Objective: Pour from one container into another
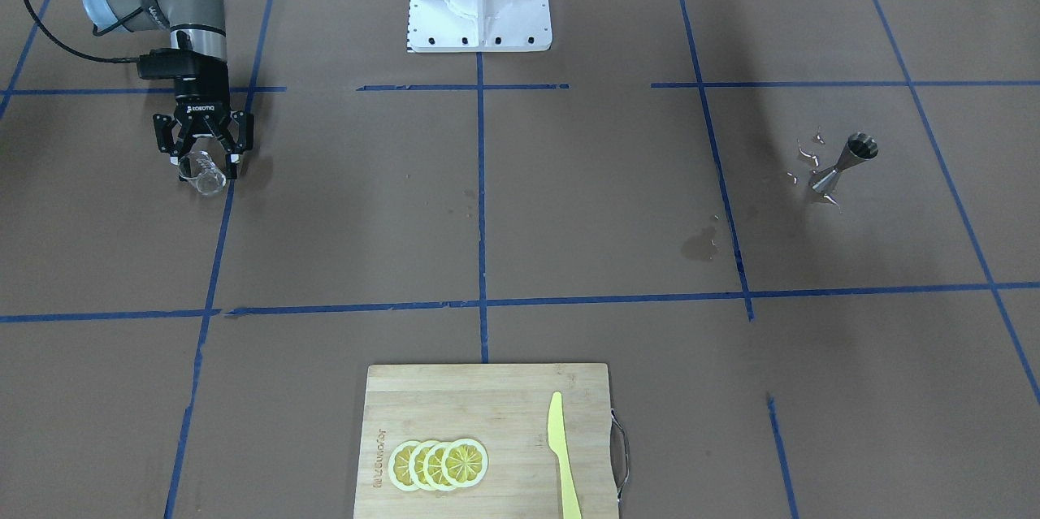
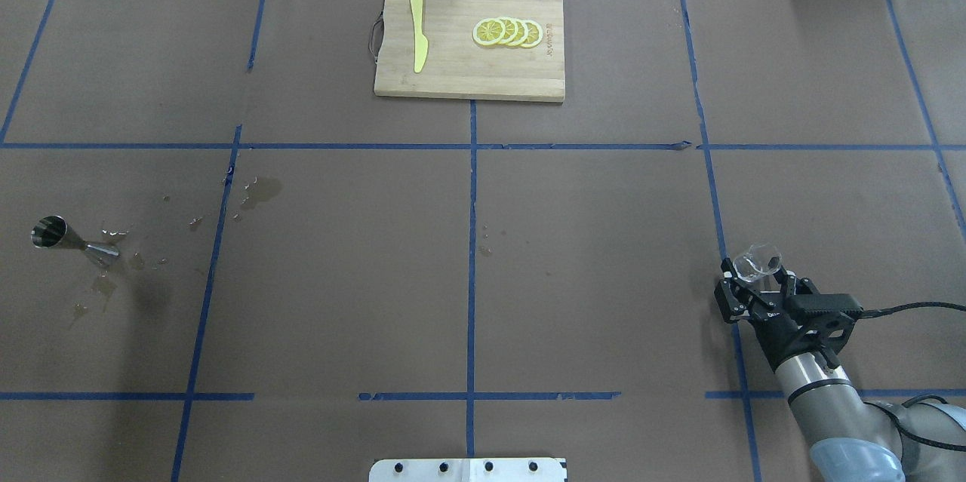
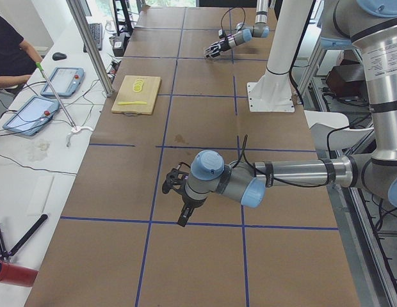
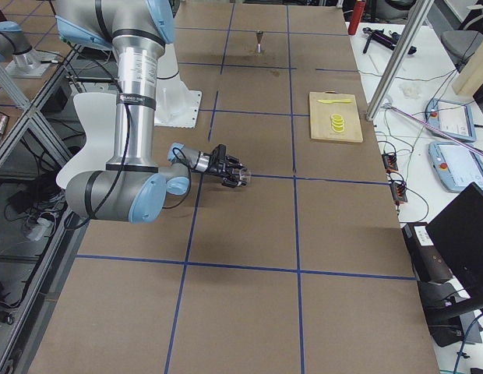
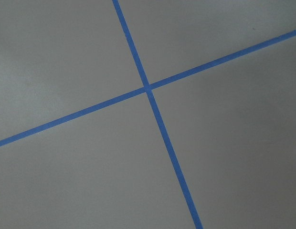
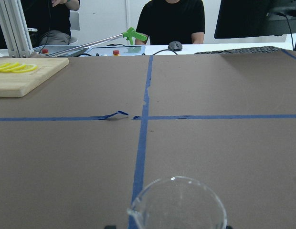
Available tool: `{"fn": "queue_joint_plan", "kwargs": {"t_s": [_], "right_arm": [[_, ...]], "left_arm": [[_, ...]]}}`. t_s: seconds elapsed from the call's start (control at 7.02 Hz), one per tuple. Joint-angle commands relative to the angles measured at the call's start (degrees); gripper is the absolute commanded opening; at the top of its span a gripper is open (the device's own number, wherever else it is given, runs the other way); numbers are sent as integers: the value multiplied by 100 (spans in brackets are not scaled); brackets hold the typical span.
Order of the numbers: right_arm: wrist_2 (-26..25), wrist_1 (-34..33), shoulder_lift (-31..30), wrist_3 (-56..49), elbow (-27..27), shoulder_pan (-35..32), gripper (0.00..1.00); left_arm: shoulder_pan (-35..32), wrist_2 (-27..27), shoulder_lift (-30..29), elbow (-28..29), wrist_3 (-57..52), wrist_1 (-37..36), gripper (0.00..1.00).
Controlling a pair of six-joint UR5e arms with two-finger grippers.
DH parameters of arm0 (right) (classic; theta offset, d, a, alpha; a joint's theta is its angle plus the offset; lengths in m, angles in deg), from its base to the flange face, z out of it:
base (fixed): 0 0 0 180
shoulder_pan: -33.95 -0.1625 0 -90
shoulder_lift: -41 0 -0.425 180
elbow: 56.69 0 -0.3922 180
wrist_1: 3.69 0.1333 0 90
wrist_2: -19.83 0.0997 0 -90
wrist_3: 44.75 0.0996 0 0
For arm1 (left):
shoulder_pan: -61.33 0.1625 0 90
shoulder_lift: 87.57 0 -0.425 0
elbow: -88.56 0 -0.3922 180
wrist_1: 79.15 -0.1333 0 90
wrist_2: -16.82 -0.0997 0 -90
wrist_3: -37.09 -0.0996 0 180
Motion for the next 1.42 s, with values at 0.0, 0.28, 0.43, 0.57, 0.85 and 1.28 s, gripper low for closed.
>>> {"fn": "queue_joint_plan", "kwargs": {"t_s": [0.0, 0.28, 0.43, 0.57, 0.85, 1.28], "right_arm": [[45, 416, -283, -83, -17, 162, 100], [438, 428, -573, -128, -418, 250, 100], [806, 428, -993, -128, -934, 251, 100], [1062, 428, -1250, -137, -1114, 251, 100], [1940, 437, -1916, -355, -1666, 242, 100], [3370, 437, -2429, -989, -2195, -72, 100]], "left_arm": [[-9, -4, 0, 3, 7, 0, 100], [-9, 5, 0, 4, 16, 0, 100], [-17, -4, 9, 4, 16, 9, 100], [-17, 5, 9, 4, 16, 9, 100], [-52, -4, 218, -14, -28, 88, 100], [-52, -56, 527, 92, -19, 571, 100]]}}
